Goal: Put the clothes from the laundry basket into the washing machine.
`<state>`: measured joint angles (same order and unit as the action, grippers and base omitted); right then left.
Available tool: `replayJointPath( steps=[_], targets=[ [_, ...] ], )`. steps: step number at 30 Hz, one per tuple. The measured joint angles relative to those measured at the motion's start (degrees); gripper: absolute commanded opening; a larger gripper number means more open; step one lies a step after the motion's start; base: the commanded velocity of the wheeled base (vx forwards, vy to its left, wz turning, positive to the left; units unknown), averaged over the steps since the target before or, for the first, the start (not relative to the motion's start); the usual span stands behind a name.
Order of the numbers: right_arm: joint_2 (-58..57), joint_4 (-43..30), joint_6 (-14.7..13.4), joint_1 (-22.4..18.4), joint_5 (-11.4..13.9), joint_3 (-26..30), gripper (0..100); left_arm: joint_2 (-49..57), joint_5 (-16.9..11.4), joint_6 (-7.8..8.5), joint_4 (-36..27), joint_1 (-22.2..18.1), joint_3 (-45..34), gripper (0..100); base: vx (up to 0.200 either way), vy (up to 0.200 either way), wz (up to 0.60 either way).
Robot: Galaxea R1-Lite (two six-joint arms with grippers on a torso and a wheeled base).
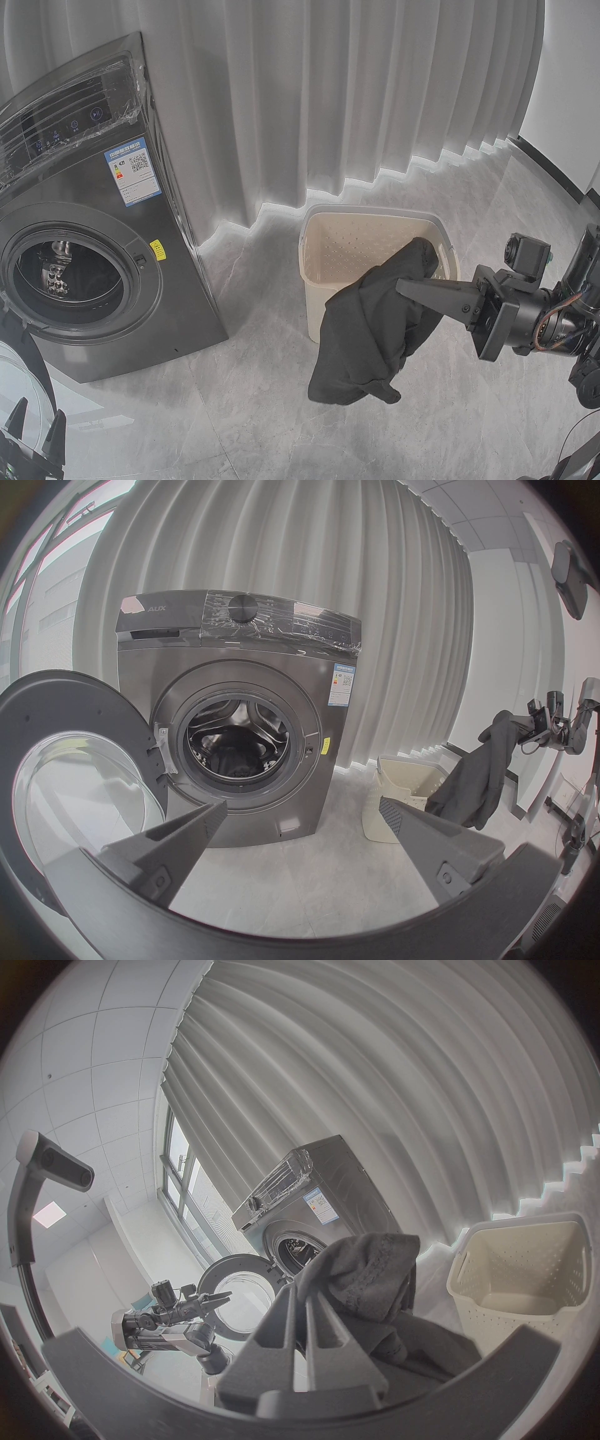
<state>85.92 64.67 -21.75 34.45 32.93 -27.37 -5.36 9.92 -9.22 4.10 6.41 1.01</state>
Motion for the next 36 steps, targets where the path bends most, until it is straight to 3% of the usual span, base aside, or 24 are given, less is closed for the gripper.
replayJointPath(
  steps=[4, 16, 25, 36],
  targets=[
    [0.5, 0.1, 0.7, 0.2, 0.0, -0.2, 0, 0.0, 0.0, 0.00, 0.0, 0.0, 0.0, 100, 0.000, 0.000, 0.60],
    [1.0, 0.2, 0.7, 0.9, 1.0, 0.0, 0, 0.0, 0.0, 0.00, 0.0, 0.0, 0.0, 100, 0.000, 0.000, 0.00],
    [1.2, 0.7, 1.0, 1.2, 0.8, -0.2, 0, 0.0, 0.0, 0.00, 0.0, 0.0, 0.0, 100, 0.000, 0.000, 0.60],
    [1.3, 0.7, 0.9, 1.3, 1.0, -0.2, 0, 0.0, 0.0, 0.00, 0.0, 0.0, 0.0, 100, 0.000, 0.000, 0.00]
  ],
)
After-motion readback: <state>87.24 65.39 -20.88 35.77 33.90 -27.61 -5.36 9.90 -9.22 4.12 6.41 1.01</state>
